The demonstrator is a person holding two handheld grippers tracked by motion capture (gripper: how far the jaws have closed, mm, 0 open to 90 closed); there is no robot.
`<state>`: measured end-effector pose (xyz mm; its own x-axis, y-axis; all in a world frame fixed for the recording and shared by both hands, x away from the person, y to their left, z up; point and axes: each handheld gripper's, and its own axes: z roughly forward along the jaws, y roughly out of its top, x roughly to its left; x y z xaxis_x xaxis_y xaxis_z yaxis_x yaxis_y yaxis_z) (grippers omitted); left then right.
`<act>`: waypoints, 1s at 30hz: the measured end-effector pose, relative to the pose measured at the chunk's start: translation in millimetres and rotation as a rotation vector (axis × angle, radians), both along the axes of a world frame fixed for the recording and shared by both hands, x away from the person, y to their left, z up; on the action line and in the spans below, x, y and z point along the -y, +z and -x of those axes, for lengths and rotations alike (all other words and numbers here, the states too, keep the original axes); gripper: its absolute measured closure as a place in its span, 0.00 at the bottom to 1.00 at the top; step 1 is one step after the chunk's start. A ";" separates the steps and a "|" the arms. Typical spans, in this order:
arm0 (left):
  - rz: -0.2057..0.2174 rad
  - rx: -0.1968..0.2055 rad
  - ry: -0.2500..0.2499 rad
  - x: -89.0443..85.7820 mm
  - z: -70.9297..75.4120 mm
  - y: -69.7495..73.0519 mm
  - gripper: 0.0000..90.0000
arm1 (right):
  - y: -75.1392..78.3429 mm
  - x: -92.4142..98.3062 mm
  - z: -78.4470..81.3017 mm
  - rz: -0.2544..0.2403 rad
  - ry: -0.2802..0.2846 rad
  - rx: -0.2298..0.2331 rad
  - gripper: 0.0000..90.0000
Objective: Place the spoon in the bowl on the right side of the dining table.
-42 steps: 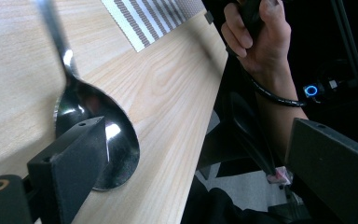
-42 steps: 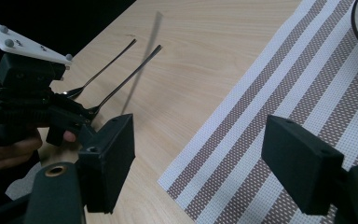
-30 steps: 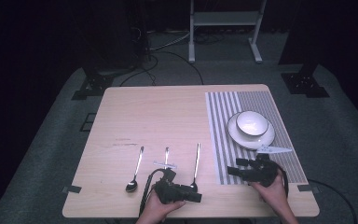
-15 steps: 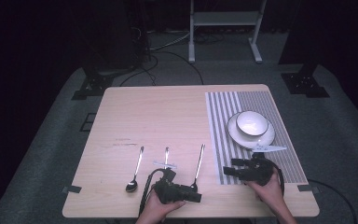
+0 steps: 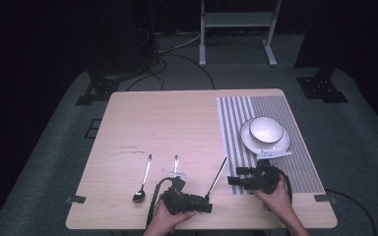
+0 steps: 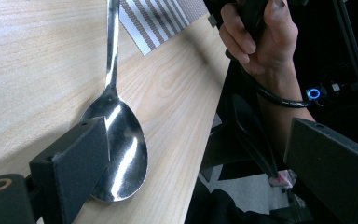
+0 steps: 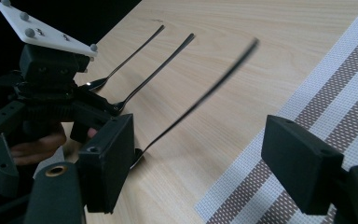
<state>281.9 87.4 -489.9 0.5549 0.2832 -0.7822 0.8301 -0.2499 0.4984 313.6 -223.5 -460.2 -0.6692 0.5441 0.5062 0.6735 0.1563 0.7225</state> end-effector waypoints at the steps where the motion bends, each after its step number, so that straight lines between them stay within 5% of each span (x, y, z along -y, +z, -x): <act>1: 0.000 0.000 0.000 0.0 0.0 0.0 0.06 | -0.1 -1.2 -0.4 0.002 0.004 0.002 0.27; 14: 0.001 -0.003 0.005 -0.2 0.1 -0.1 0.06 | -0.2 -13.0 -7.7 0.021 0.007 -0.009 0.34; 24: -0.002 0.001 0.001 -0.2 0.1 -0.3 0.06 | 0.2 -18.7 -12.2 0.043 -0.001 -0.021 0.55; 30: -0.003 0.002 0.002 -0.1 0.2 0.0 0.06 | 0.3 -20.7 -17.4 0.031 -0.012 -0.026 0.58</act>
